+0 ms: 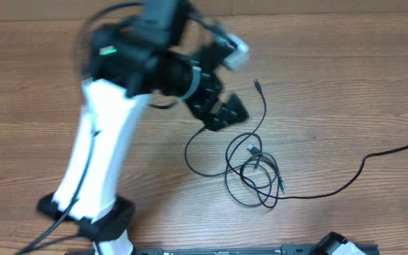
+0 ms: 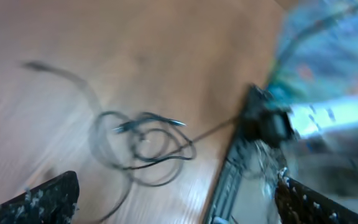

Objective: Untangle cables

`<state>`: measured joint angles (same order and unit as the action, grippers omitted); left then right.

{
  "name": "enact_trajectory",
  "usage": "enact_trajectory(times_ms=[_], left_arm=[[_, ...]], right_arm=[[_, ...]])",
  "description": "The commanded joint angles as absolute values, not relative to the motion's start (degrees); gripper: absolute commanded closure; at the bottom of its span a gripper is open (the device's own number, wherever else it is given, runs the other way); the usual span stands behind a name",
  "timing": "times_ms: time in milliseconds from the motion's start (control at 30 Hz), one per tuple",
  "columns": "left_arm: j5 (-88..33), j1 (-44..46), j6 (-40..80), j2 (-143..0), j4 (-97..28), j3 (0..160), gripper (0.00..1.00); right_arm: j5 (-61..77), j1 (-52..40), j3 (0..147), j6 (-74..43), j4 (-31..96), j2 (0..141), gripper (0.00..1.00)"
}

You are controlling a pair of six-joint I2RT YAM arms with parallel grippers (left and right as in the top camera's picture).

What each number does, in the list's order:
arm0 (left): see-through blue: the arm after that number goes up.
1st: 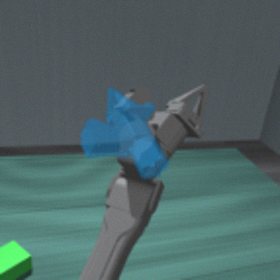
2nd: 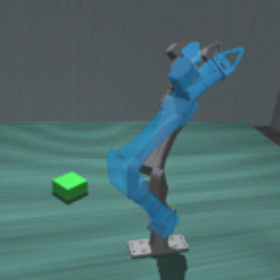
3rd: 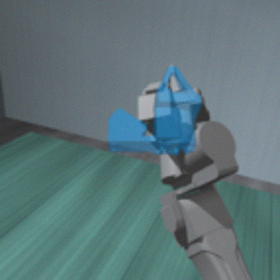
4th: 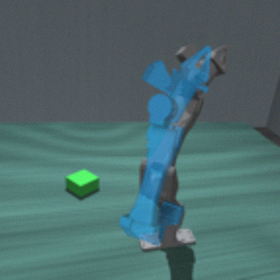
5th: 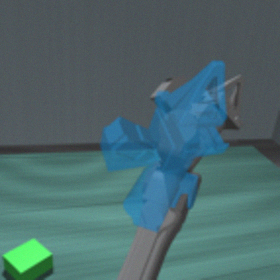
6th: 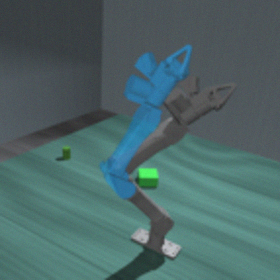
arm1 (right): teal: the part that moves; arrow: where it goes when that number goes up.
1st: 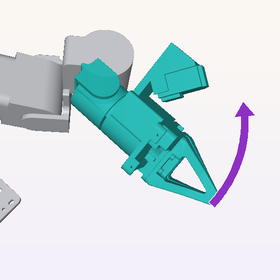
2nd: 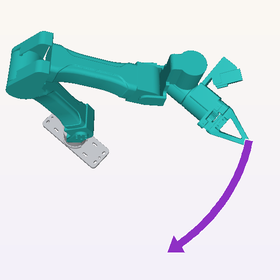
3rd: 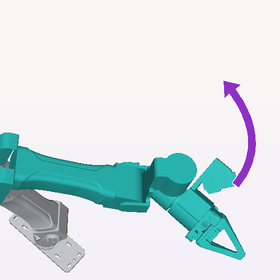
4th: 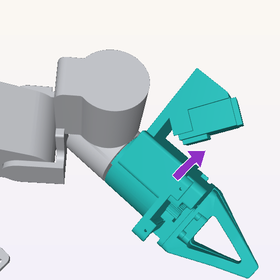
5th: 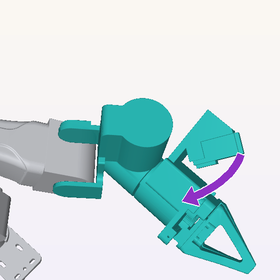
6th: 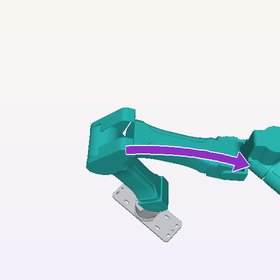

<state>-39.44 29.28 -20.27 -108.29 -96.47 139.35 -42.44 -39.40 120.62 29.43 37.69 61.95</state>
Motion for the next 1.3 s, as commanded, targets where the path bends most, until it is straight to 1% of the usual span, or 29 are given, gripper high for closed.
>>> enact_trajectory(times_ms=[0, 200, 433, 567, 633, 667, 700, 733, 1000, 1167, 1267], left_arm=[[-46.41, 35.03, -33.26, -111.94, -96.82, 137.21, 0.00], [-46.28, 43.42, -38.98, -118.19, -96.82, 133.62, 0.00], [-43.94, 51.96, -47.37, -124.36, -96.82, 132.29, 0.03], [-44.16, 55.55, -52.45, -126.04, -96.82, 132.25, 0.14], [-43.92, 56.99, -53.84, -126.76, -96.55, 132.25, 0.16], [-43.59, 57.49, -53.80, -127.00, -96.14, 132.25, 0.16], [-43.05, 57.91, -53.74, -127.28, -95.46, 132.25, 0.12], [-42.41, 58.22, -53.23, -127.57, -94.56, 132.25, 0.00], [-33.85, 58.28, -38.79, -127.96, -81.30, 132.25, 0.00], [-34.65, 58.26, -35.75, -128.22, -76.62, 132.16, 0.00], [-37.54, 58.33, -35.73, -129.19, -75.46, 132.07, 0.02]], right_arm=[[-45.87, -39.24, 120.86, 28.56, 37.34, 61.58, 0.96], [-46.48, -39.27, 120.86, 28.73, 37.15, 61.58, 0.96], [-46.54, -39.27, 120.86, 28.73, 37.17, 61.58, 0.96], [-47.59, -39.27, 120.86, 28.73, 37.15, 61.58, 0.96], [-47.79, -39.24, 120.86, 28.71, 37.15, 61.58, 0.96], [-47.79, -39.27, 120.86, 28.71, 37.17, 61.58, 0.96], [-47.79, -39.27, 120.86, 28.69, 37.17, 61.58, 0.96], [-47.79, -39.24, 120.86, 28.71, 37.17, 61.58, 0.96], [-47.81, -39.27, 120.86, 28.71, 37.19, 61.58, 0.96], [-48.01, -39.24, 120.86, 28.73, 37.19, 61.58, 0.96], [-47.99, -39.27, 120.86, 28.73, 37.19, 61.58, 0.96]])
